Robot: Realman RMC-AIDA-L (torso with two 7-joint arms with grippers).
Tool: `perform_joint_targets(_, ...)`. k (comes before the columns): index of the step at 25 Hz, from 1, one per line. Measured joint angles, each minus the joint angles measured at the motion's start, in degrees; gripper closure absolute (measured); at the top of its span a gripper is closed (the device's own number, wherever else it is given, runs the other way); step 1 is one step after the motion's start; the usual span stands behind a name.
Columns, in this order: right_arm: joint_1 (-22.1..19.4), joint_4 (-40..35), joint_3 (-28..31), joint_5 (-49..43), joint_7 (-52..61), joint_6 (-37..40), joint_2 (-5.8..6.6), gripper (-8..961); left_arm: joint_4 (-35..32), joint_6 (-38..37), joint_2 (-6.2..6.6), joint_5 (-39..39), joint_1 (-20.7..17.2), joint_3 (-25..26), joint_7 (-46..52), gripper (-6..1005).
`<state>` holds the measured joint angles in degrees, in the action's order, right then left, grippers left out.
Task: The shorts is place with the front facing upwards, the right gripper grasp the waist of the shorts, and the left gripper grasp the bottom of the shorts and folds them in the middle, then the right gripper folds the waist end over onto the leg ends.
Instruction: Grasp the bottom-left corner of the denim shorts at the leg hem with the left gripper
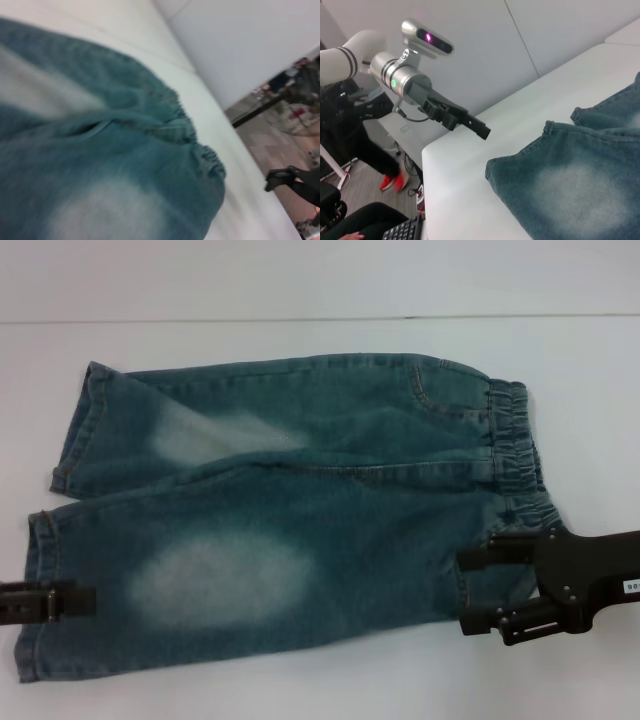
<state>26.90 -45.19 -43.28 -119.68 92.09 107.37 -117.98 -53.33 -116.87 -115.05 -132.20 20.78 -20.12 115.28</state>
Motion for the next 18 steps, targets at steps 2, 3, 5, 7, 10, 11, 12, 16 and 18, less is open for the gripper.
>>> perform_joint_targets(2,-0.4,0.0,0.2,0.1,0.0,0.1,-0.03,17,-0.4,0.2,0.17,-1.5,0.2,0.2,3.1,62)
perform_joint_targets(3,-0.6,0.0,0.3,0.1,0.0,0.0,-0.04,17,-0.5,0.2,0.30,-2.1,0.4,0.3,4.2,62)
perform_joint_targets(5,-0.7,0.2,0.3,0.0,0.0,-0.2,-0.02,17,-0.6,0.3,0.80,-4.4,1.2,1.1,6.1,62)
perform_joint_targets(7,-0.7,0.1,0.3,0.0,0.0,-0.3,-0.03,17,-0.7,0.5,1.40,-7.3,2.1,2.3,7.5,63)
perform_joint_targets(10,-0.5,-0.1,0.3,0.0,-0.3,-0.6,-0.04,17,-0.9,1.3,2.03,-11.3,3.0,3.9,9.3,63)
perform_joint_targets(11,-0.4,-0.1,0.3,0.0,-0.4,-0.8,-0.04,17,-0.9,1.9,2.17,-12.6,3.2,4.3,9.8,63)
perform_joint_targets(12,-0.4,-0.1,0.3,0.0,-0.6,-1.2,-0.05,16,-1.0,2.3,2.25,-13.7,3.3,4.5,10.0,64)
perform_joint_targets(16,0.1,0.4,-0.2,-0.6,-1.1,-3.7,0.10,16,-0.9,4.0,2.33,-16.5,3.5,4.7,10.0,64)
perform_joint_targets(18,0.5,0.5,-0.2,-1.2,-1.2,-4.1,0.14,16,-0.8,5.1,2.34,-17.9,3.5,4.3,9.9,65)
